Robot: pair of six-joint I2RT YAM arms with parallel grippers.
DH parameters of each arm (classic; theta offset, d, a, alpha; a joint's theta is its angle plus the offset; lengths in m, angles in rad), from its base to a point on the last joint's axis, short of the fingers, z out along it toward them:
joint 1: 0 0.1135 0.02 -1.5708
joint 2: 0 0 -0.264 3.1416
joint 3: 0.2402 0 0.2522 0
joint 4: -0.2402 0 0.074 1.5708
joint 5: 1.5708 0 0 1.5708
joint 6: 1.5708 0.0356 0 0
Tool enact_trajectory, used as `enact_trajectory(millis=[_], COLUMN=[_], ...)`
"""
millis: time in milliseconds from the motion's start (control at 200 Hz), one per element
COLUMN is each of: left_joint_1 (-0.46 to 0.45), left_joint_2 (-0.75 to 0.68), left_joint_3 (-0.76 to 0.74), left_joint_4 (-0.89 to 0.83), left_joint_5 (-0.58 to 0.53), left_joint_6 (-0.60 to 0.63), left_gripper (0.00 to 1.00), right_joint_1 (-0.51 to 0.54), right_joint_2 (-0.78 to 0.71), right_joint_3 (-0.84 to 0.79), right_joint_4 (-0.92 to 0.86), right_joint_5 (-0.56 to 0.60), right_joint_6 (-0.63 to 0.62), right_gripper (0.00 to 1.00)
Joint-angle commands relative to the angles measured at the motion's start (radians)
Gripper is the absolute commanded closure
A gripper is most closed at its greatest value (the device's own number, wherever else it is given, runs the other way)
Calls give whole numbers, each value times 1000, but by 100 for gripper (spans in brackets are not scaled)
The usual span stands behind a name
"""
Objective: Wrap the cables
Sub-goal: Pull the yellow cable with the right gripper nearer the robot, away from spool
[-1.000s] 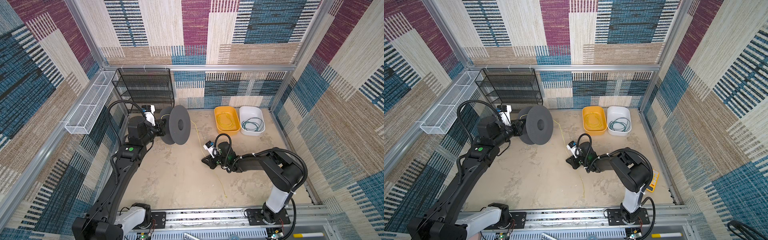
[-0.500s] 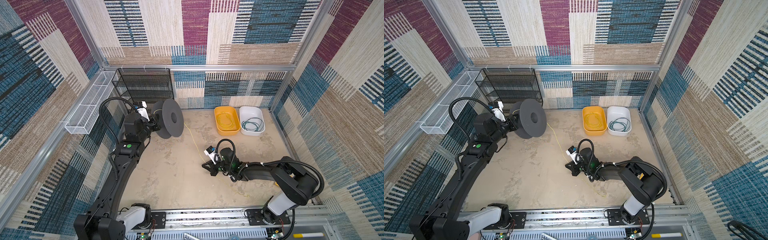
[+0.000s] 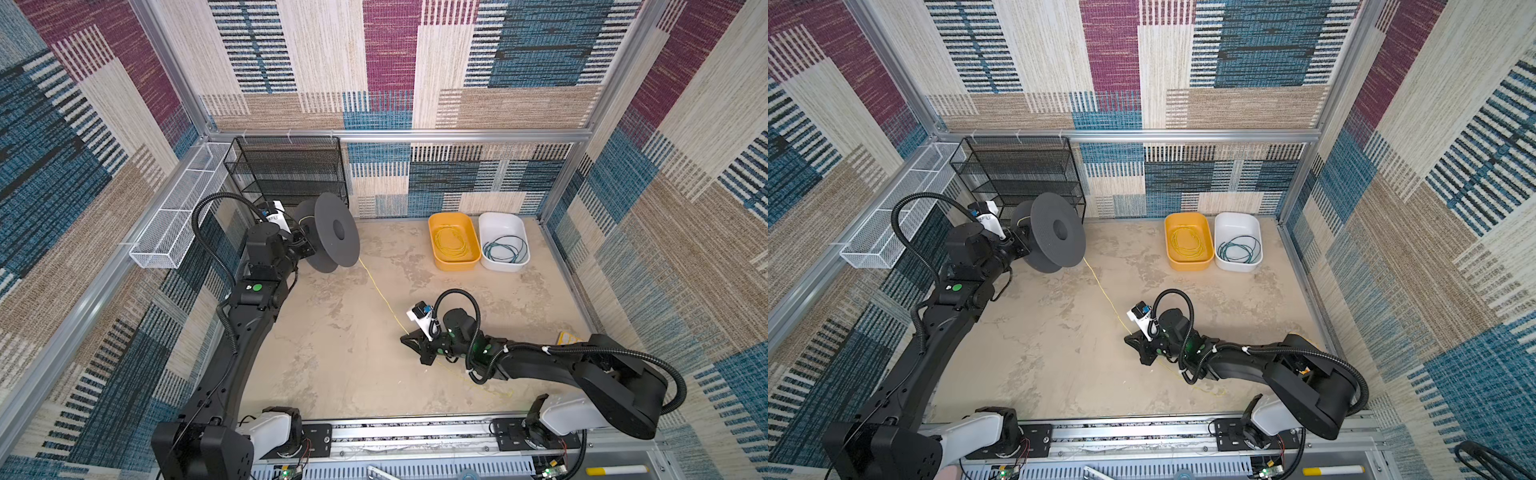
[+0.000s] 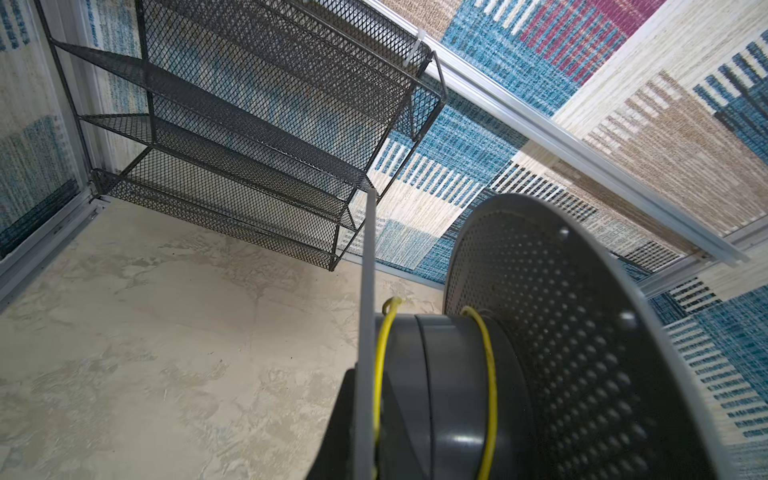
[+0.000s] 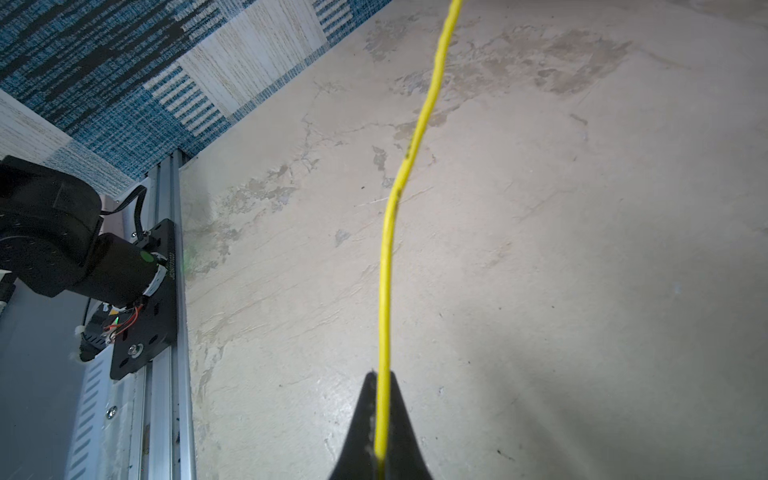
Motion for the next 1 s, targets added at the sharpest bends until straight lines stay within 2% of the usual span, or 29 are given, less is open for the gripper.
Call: enact_trajectory(millis=[0,386,726,886,997], left_joint_1=[10,10,3,-10,-25], left_joint_2=[0,25,88,110,133], left_joint_3=[6,10,25,30,38], left_joint_4=[169,131,84,57,46], left_joint_5=[-135,-247,-255,-273,-304], left_joint_6=[-22,26,63,106,149], left_gripper=[100,100,100,100,100], right_joint_1=[22,116,235,260,262], right_joint_2=[-22,-116,-115,-110,-109], right_joint_3=[-14,39,204,308,364], right_joint_4=[-55,-167,-271,-326,-341], right_joint_5=[13,82,140,137,86], right_joint_6=[19,3,-46,-91,-102], right_gripper=[100,100,100,100,100])
